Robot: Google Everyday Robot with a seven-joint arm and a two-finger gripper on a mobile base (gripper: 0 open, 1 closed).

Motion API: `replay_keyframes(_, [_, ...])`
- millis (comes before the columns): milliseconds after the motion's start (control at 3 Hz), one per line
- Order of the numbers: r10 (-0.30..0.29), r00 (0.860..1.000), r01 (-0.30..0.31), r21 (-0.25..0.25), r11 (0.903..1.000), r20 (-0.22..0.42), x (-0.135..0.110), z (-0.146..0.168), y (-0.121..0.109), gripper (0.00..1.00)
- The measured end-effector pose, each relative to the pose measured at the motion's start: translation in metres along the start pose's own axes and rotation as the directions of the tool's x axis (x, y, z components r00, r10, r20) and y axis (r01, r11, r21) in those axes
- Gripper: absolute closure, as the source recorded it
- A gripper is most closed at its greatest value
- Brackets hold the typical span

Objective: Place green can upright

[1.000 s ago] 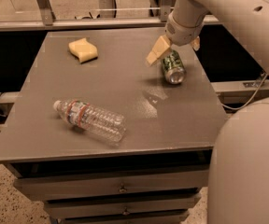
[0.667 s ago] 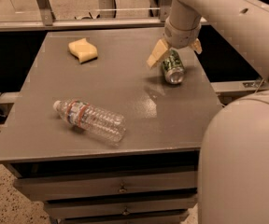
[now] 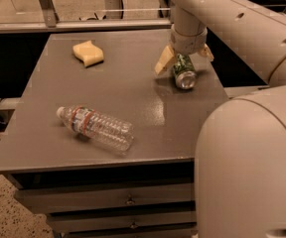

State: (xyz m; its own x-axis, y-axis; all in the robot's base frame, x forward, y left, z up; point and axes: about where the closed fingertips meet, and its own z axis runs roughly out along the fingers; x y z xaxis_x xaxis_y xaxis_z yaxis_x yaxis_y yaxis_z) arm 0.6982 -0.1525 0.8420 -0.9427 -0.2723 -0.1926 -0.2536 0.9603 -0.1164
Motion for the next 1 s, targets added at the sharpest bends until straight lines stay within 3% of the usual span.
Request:
replay_keyframes(667, [0.01, 1.0, -0.011, 0.022, 0.9997, 0.018, -0.006, 0.004, 0.001, 0.42])
replay_keyframes(1000, [-0.033, 0.994, 0.034, -0.004, 0.9994, 0.101, -0.014, -0.008, 0.003, 0.73])
